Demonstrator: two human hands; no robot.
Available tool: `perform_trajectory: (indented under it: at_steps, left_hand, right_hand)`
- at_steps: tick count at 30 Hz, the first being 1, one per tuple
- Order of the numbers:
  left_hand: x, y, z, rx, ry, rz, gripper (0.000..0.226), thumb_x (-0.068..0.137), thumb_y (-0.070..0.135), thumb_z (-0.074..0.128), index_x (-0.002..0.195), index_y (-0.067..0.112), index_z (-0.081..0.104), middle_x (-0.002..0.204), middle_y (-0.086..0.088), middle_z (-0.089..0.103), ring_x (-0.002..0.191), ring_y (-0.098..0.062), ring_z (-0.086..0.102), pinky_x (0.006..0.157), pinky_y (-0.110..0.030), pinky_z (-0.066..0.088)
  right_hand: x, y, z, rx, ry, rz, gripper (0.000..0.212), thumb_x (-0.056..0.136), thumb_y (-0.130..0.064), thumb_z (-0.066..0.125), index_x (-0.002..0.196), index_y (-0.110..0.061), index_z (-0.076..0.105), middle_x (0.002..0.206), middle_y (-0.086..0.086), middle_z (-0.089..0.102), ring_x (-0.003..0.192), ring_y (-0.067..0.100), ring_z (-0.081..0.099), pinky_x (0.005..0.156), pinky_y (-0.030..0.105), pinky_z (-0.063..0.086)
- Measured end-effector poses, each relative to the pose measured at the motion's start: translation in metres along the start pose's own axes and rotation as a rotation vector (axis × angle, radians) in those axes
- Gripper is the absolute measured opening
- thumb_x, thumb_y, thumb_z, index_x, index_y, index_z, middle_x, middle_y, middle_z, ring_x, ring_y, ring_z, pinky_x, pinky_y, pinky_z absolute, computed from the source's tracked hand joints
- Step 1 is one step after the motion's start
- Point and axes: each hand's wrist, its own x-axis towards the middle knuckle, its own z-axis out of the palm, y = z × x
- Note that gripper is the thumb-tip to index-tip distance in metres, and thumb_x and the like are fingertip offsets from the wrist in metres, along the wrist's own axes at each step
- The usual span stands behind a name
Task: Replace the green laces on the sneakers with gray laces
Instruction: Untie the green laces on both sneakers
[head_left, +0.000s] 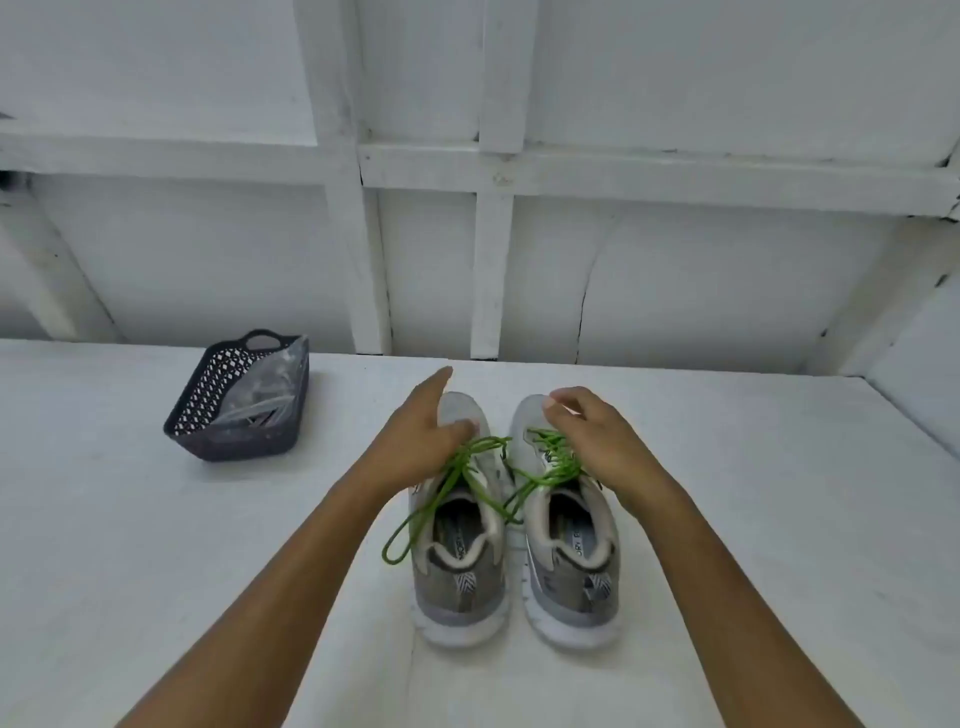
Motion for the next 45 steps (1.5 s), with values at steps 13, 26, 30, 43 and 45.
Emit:
perform_trajectory:
  at_steps: [13,26,30,43,45]
  left_hand:
    - [-0.056,-0.017,0.023,0.118,-0.053,0.080,0.037,0.097,0.032,0.058,0.133,0.027,0.048,0.121,0.013,0.052,0.109,-0.008,0.051,0.079,-0.007,0.036]
    - [-0.101,-0.022,0.038,0.478,-0.110,0.192,0.073,0.096,0.065,0.010,0.158,0.027,0.014,0.167,-0.001,-0.007,0.153,-0.017,-0.010,0.125,-0.038,0.010]
    - [-0.100,-0.029,0.045,0.526,-0.022,0.241,0.075,0.088,0.070,0.033,0.144,0.022,0.043,0.166,-0.007,0.003,0.154,-0.022,-0.003,0.119,-0.041,0.023]
    - [-0.081,-0.055,0.026,0.398,0.232,0.390,0.037,0.079,0.037,0.070,0.062,0.018,0.043,0.132,-0.008,0.058,0.118,-0.034,0.056,0.082,-0.031,0.043]
    - [-0.078,-0.064,0.015,0.400,0.270,0.386,0.037,0.078,0.043,0.063,0.062,0.012,0.050,0.129,-0.006,0.060,0.117,-0.029,0.057,0.083,-0.026,0.044]
  right_hand:
    - [-0.043,0.042,0.023,-0.416,-0.041,-0.101,0.054,0.097,-0.037,0.057,0.147,-0.022,0.042,0.160,-0.006,0.026,0.148,0.013,0.018,0.118,0.031,0.019]
    - [-0.077,0.049,0.037,-0.387,0.185,-0.254,0.052,0.095,-0.033,0.057,0.142,-0.016,0.043,0.155,0.004,0.037,0.145,0.020,0.029,0.118,0.037,0.029]
    - [-0.084,0.055,0.045,-0.455,0.240,-0.230,0.065,0.089,-0.032,0.068,0.145,-0.011,0.042,0.149,0.003,0.045,0.150,0.019,0.018,0.105,0.014,0.013]
    - [-0.077,0.057,0.048,-0.577,0.346,-0.427,0.049,0.067,-0.028,0.089,0.065,-0.021,0.040,0.140,0.016,0.057,0.135,0.043,0.045,0.107,0.036,0.038]
    - [-0.077,0.057,0.043,-0.623,0.228,-0.361,0.047,0.065,-0.038,0.089,0.070,-0.019,0.047,0.152,0.011,0.044,0.145,0.040,0.030,0.111,0.045,0.036]
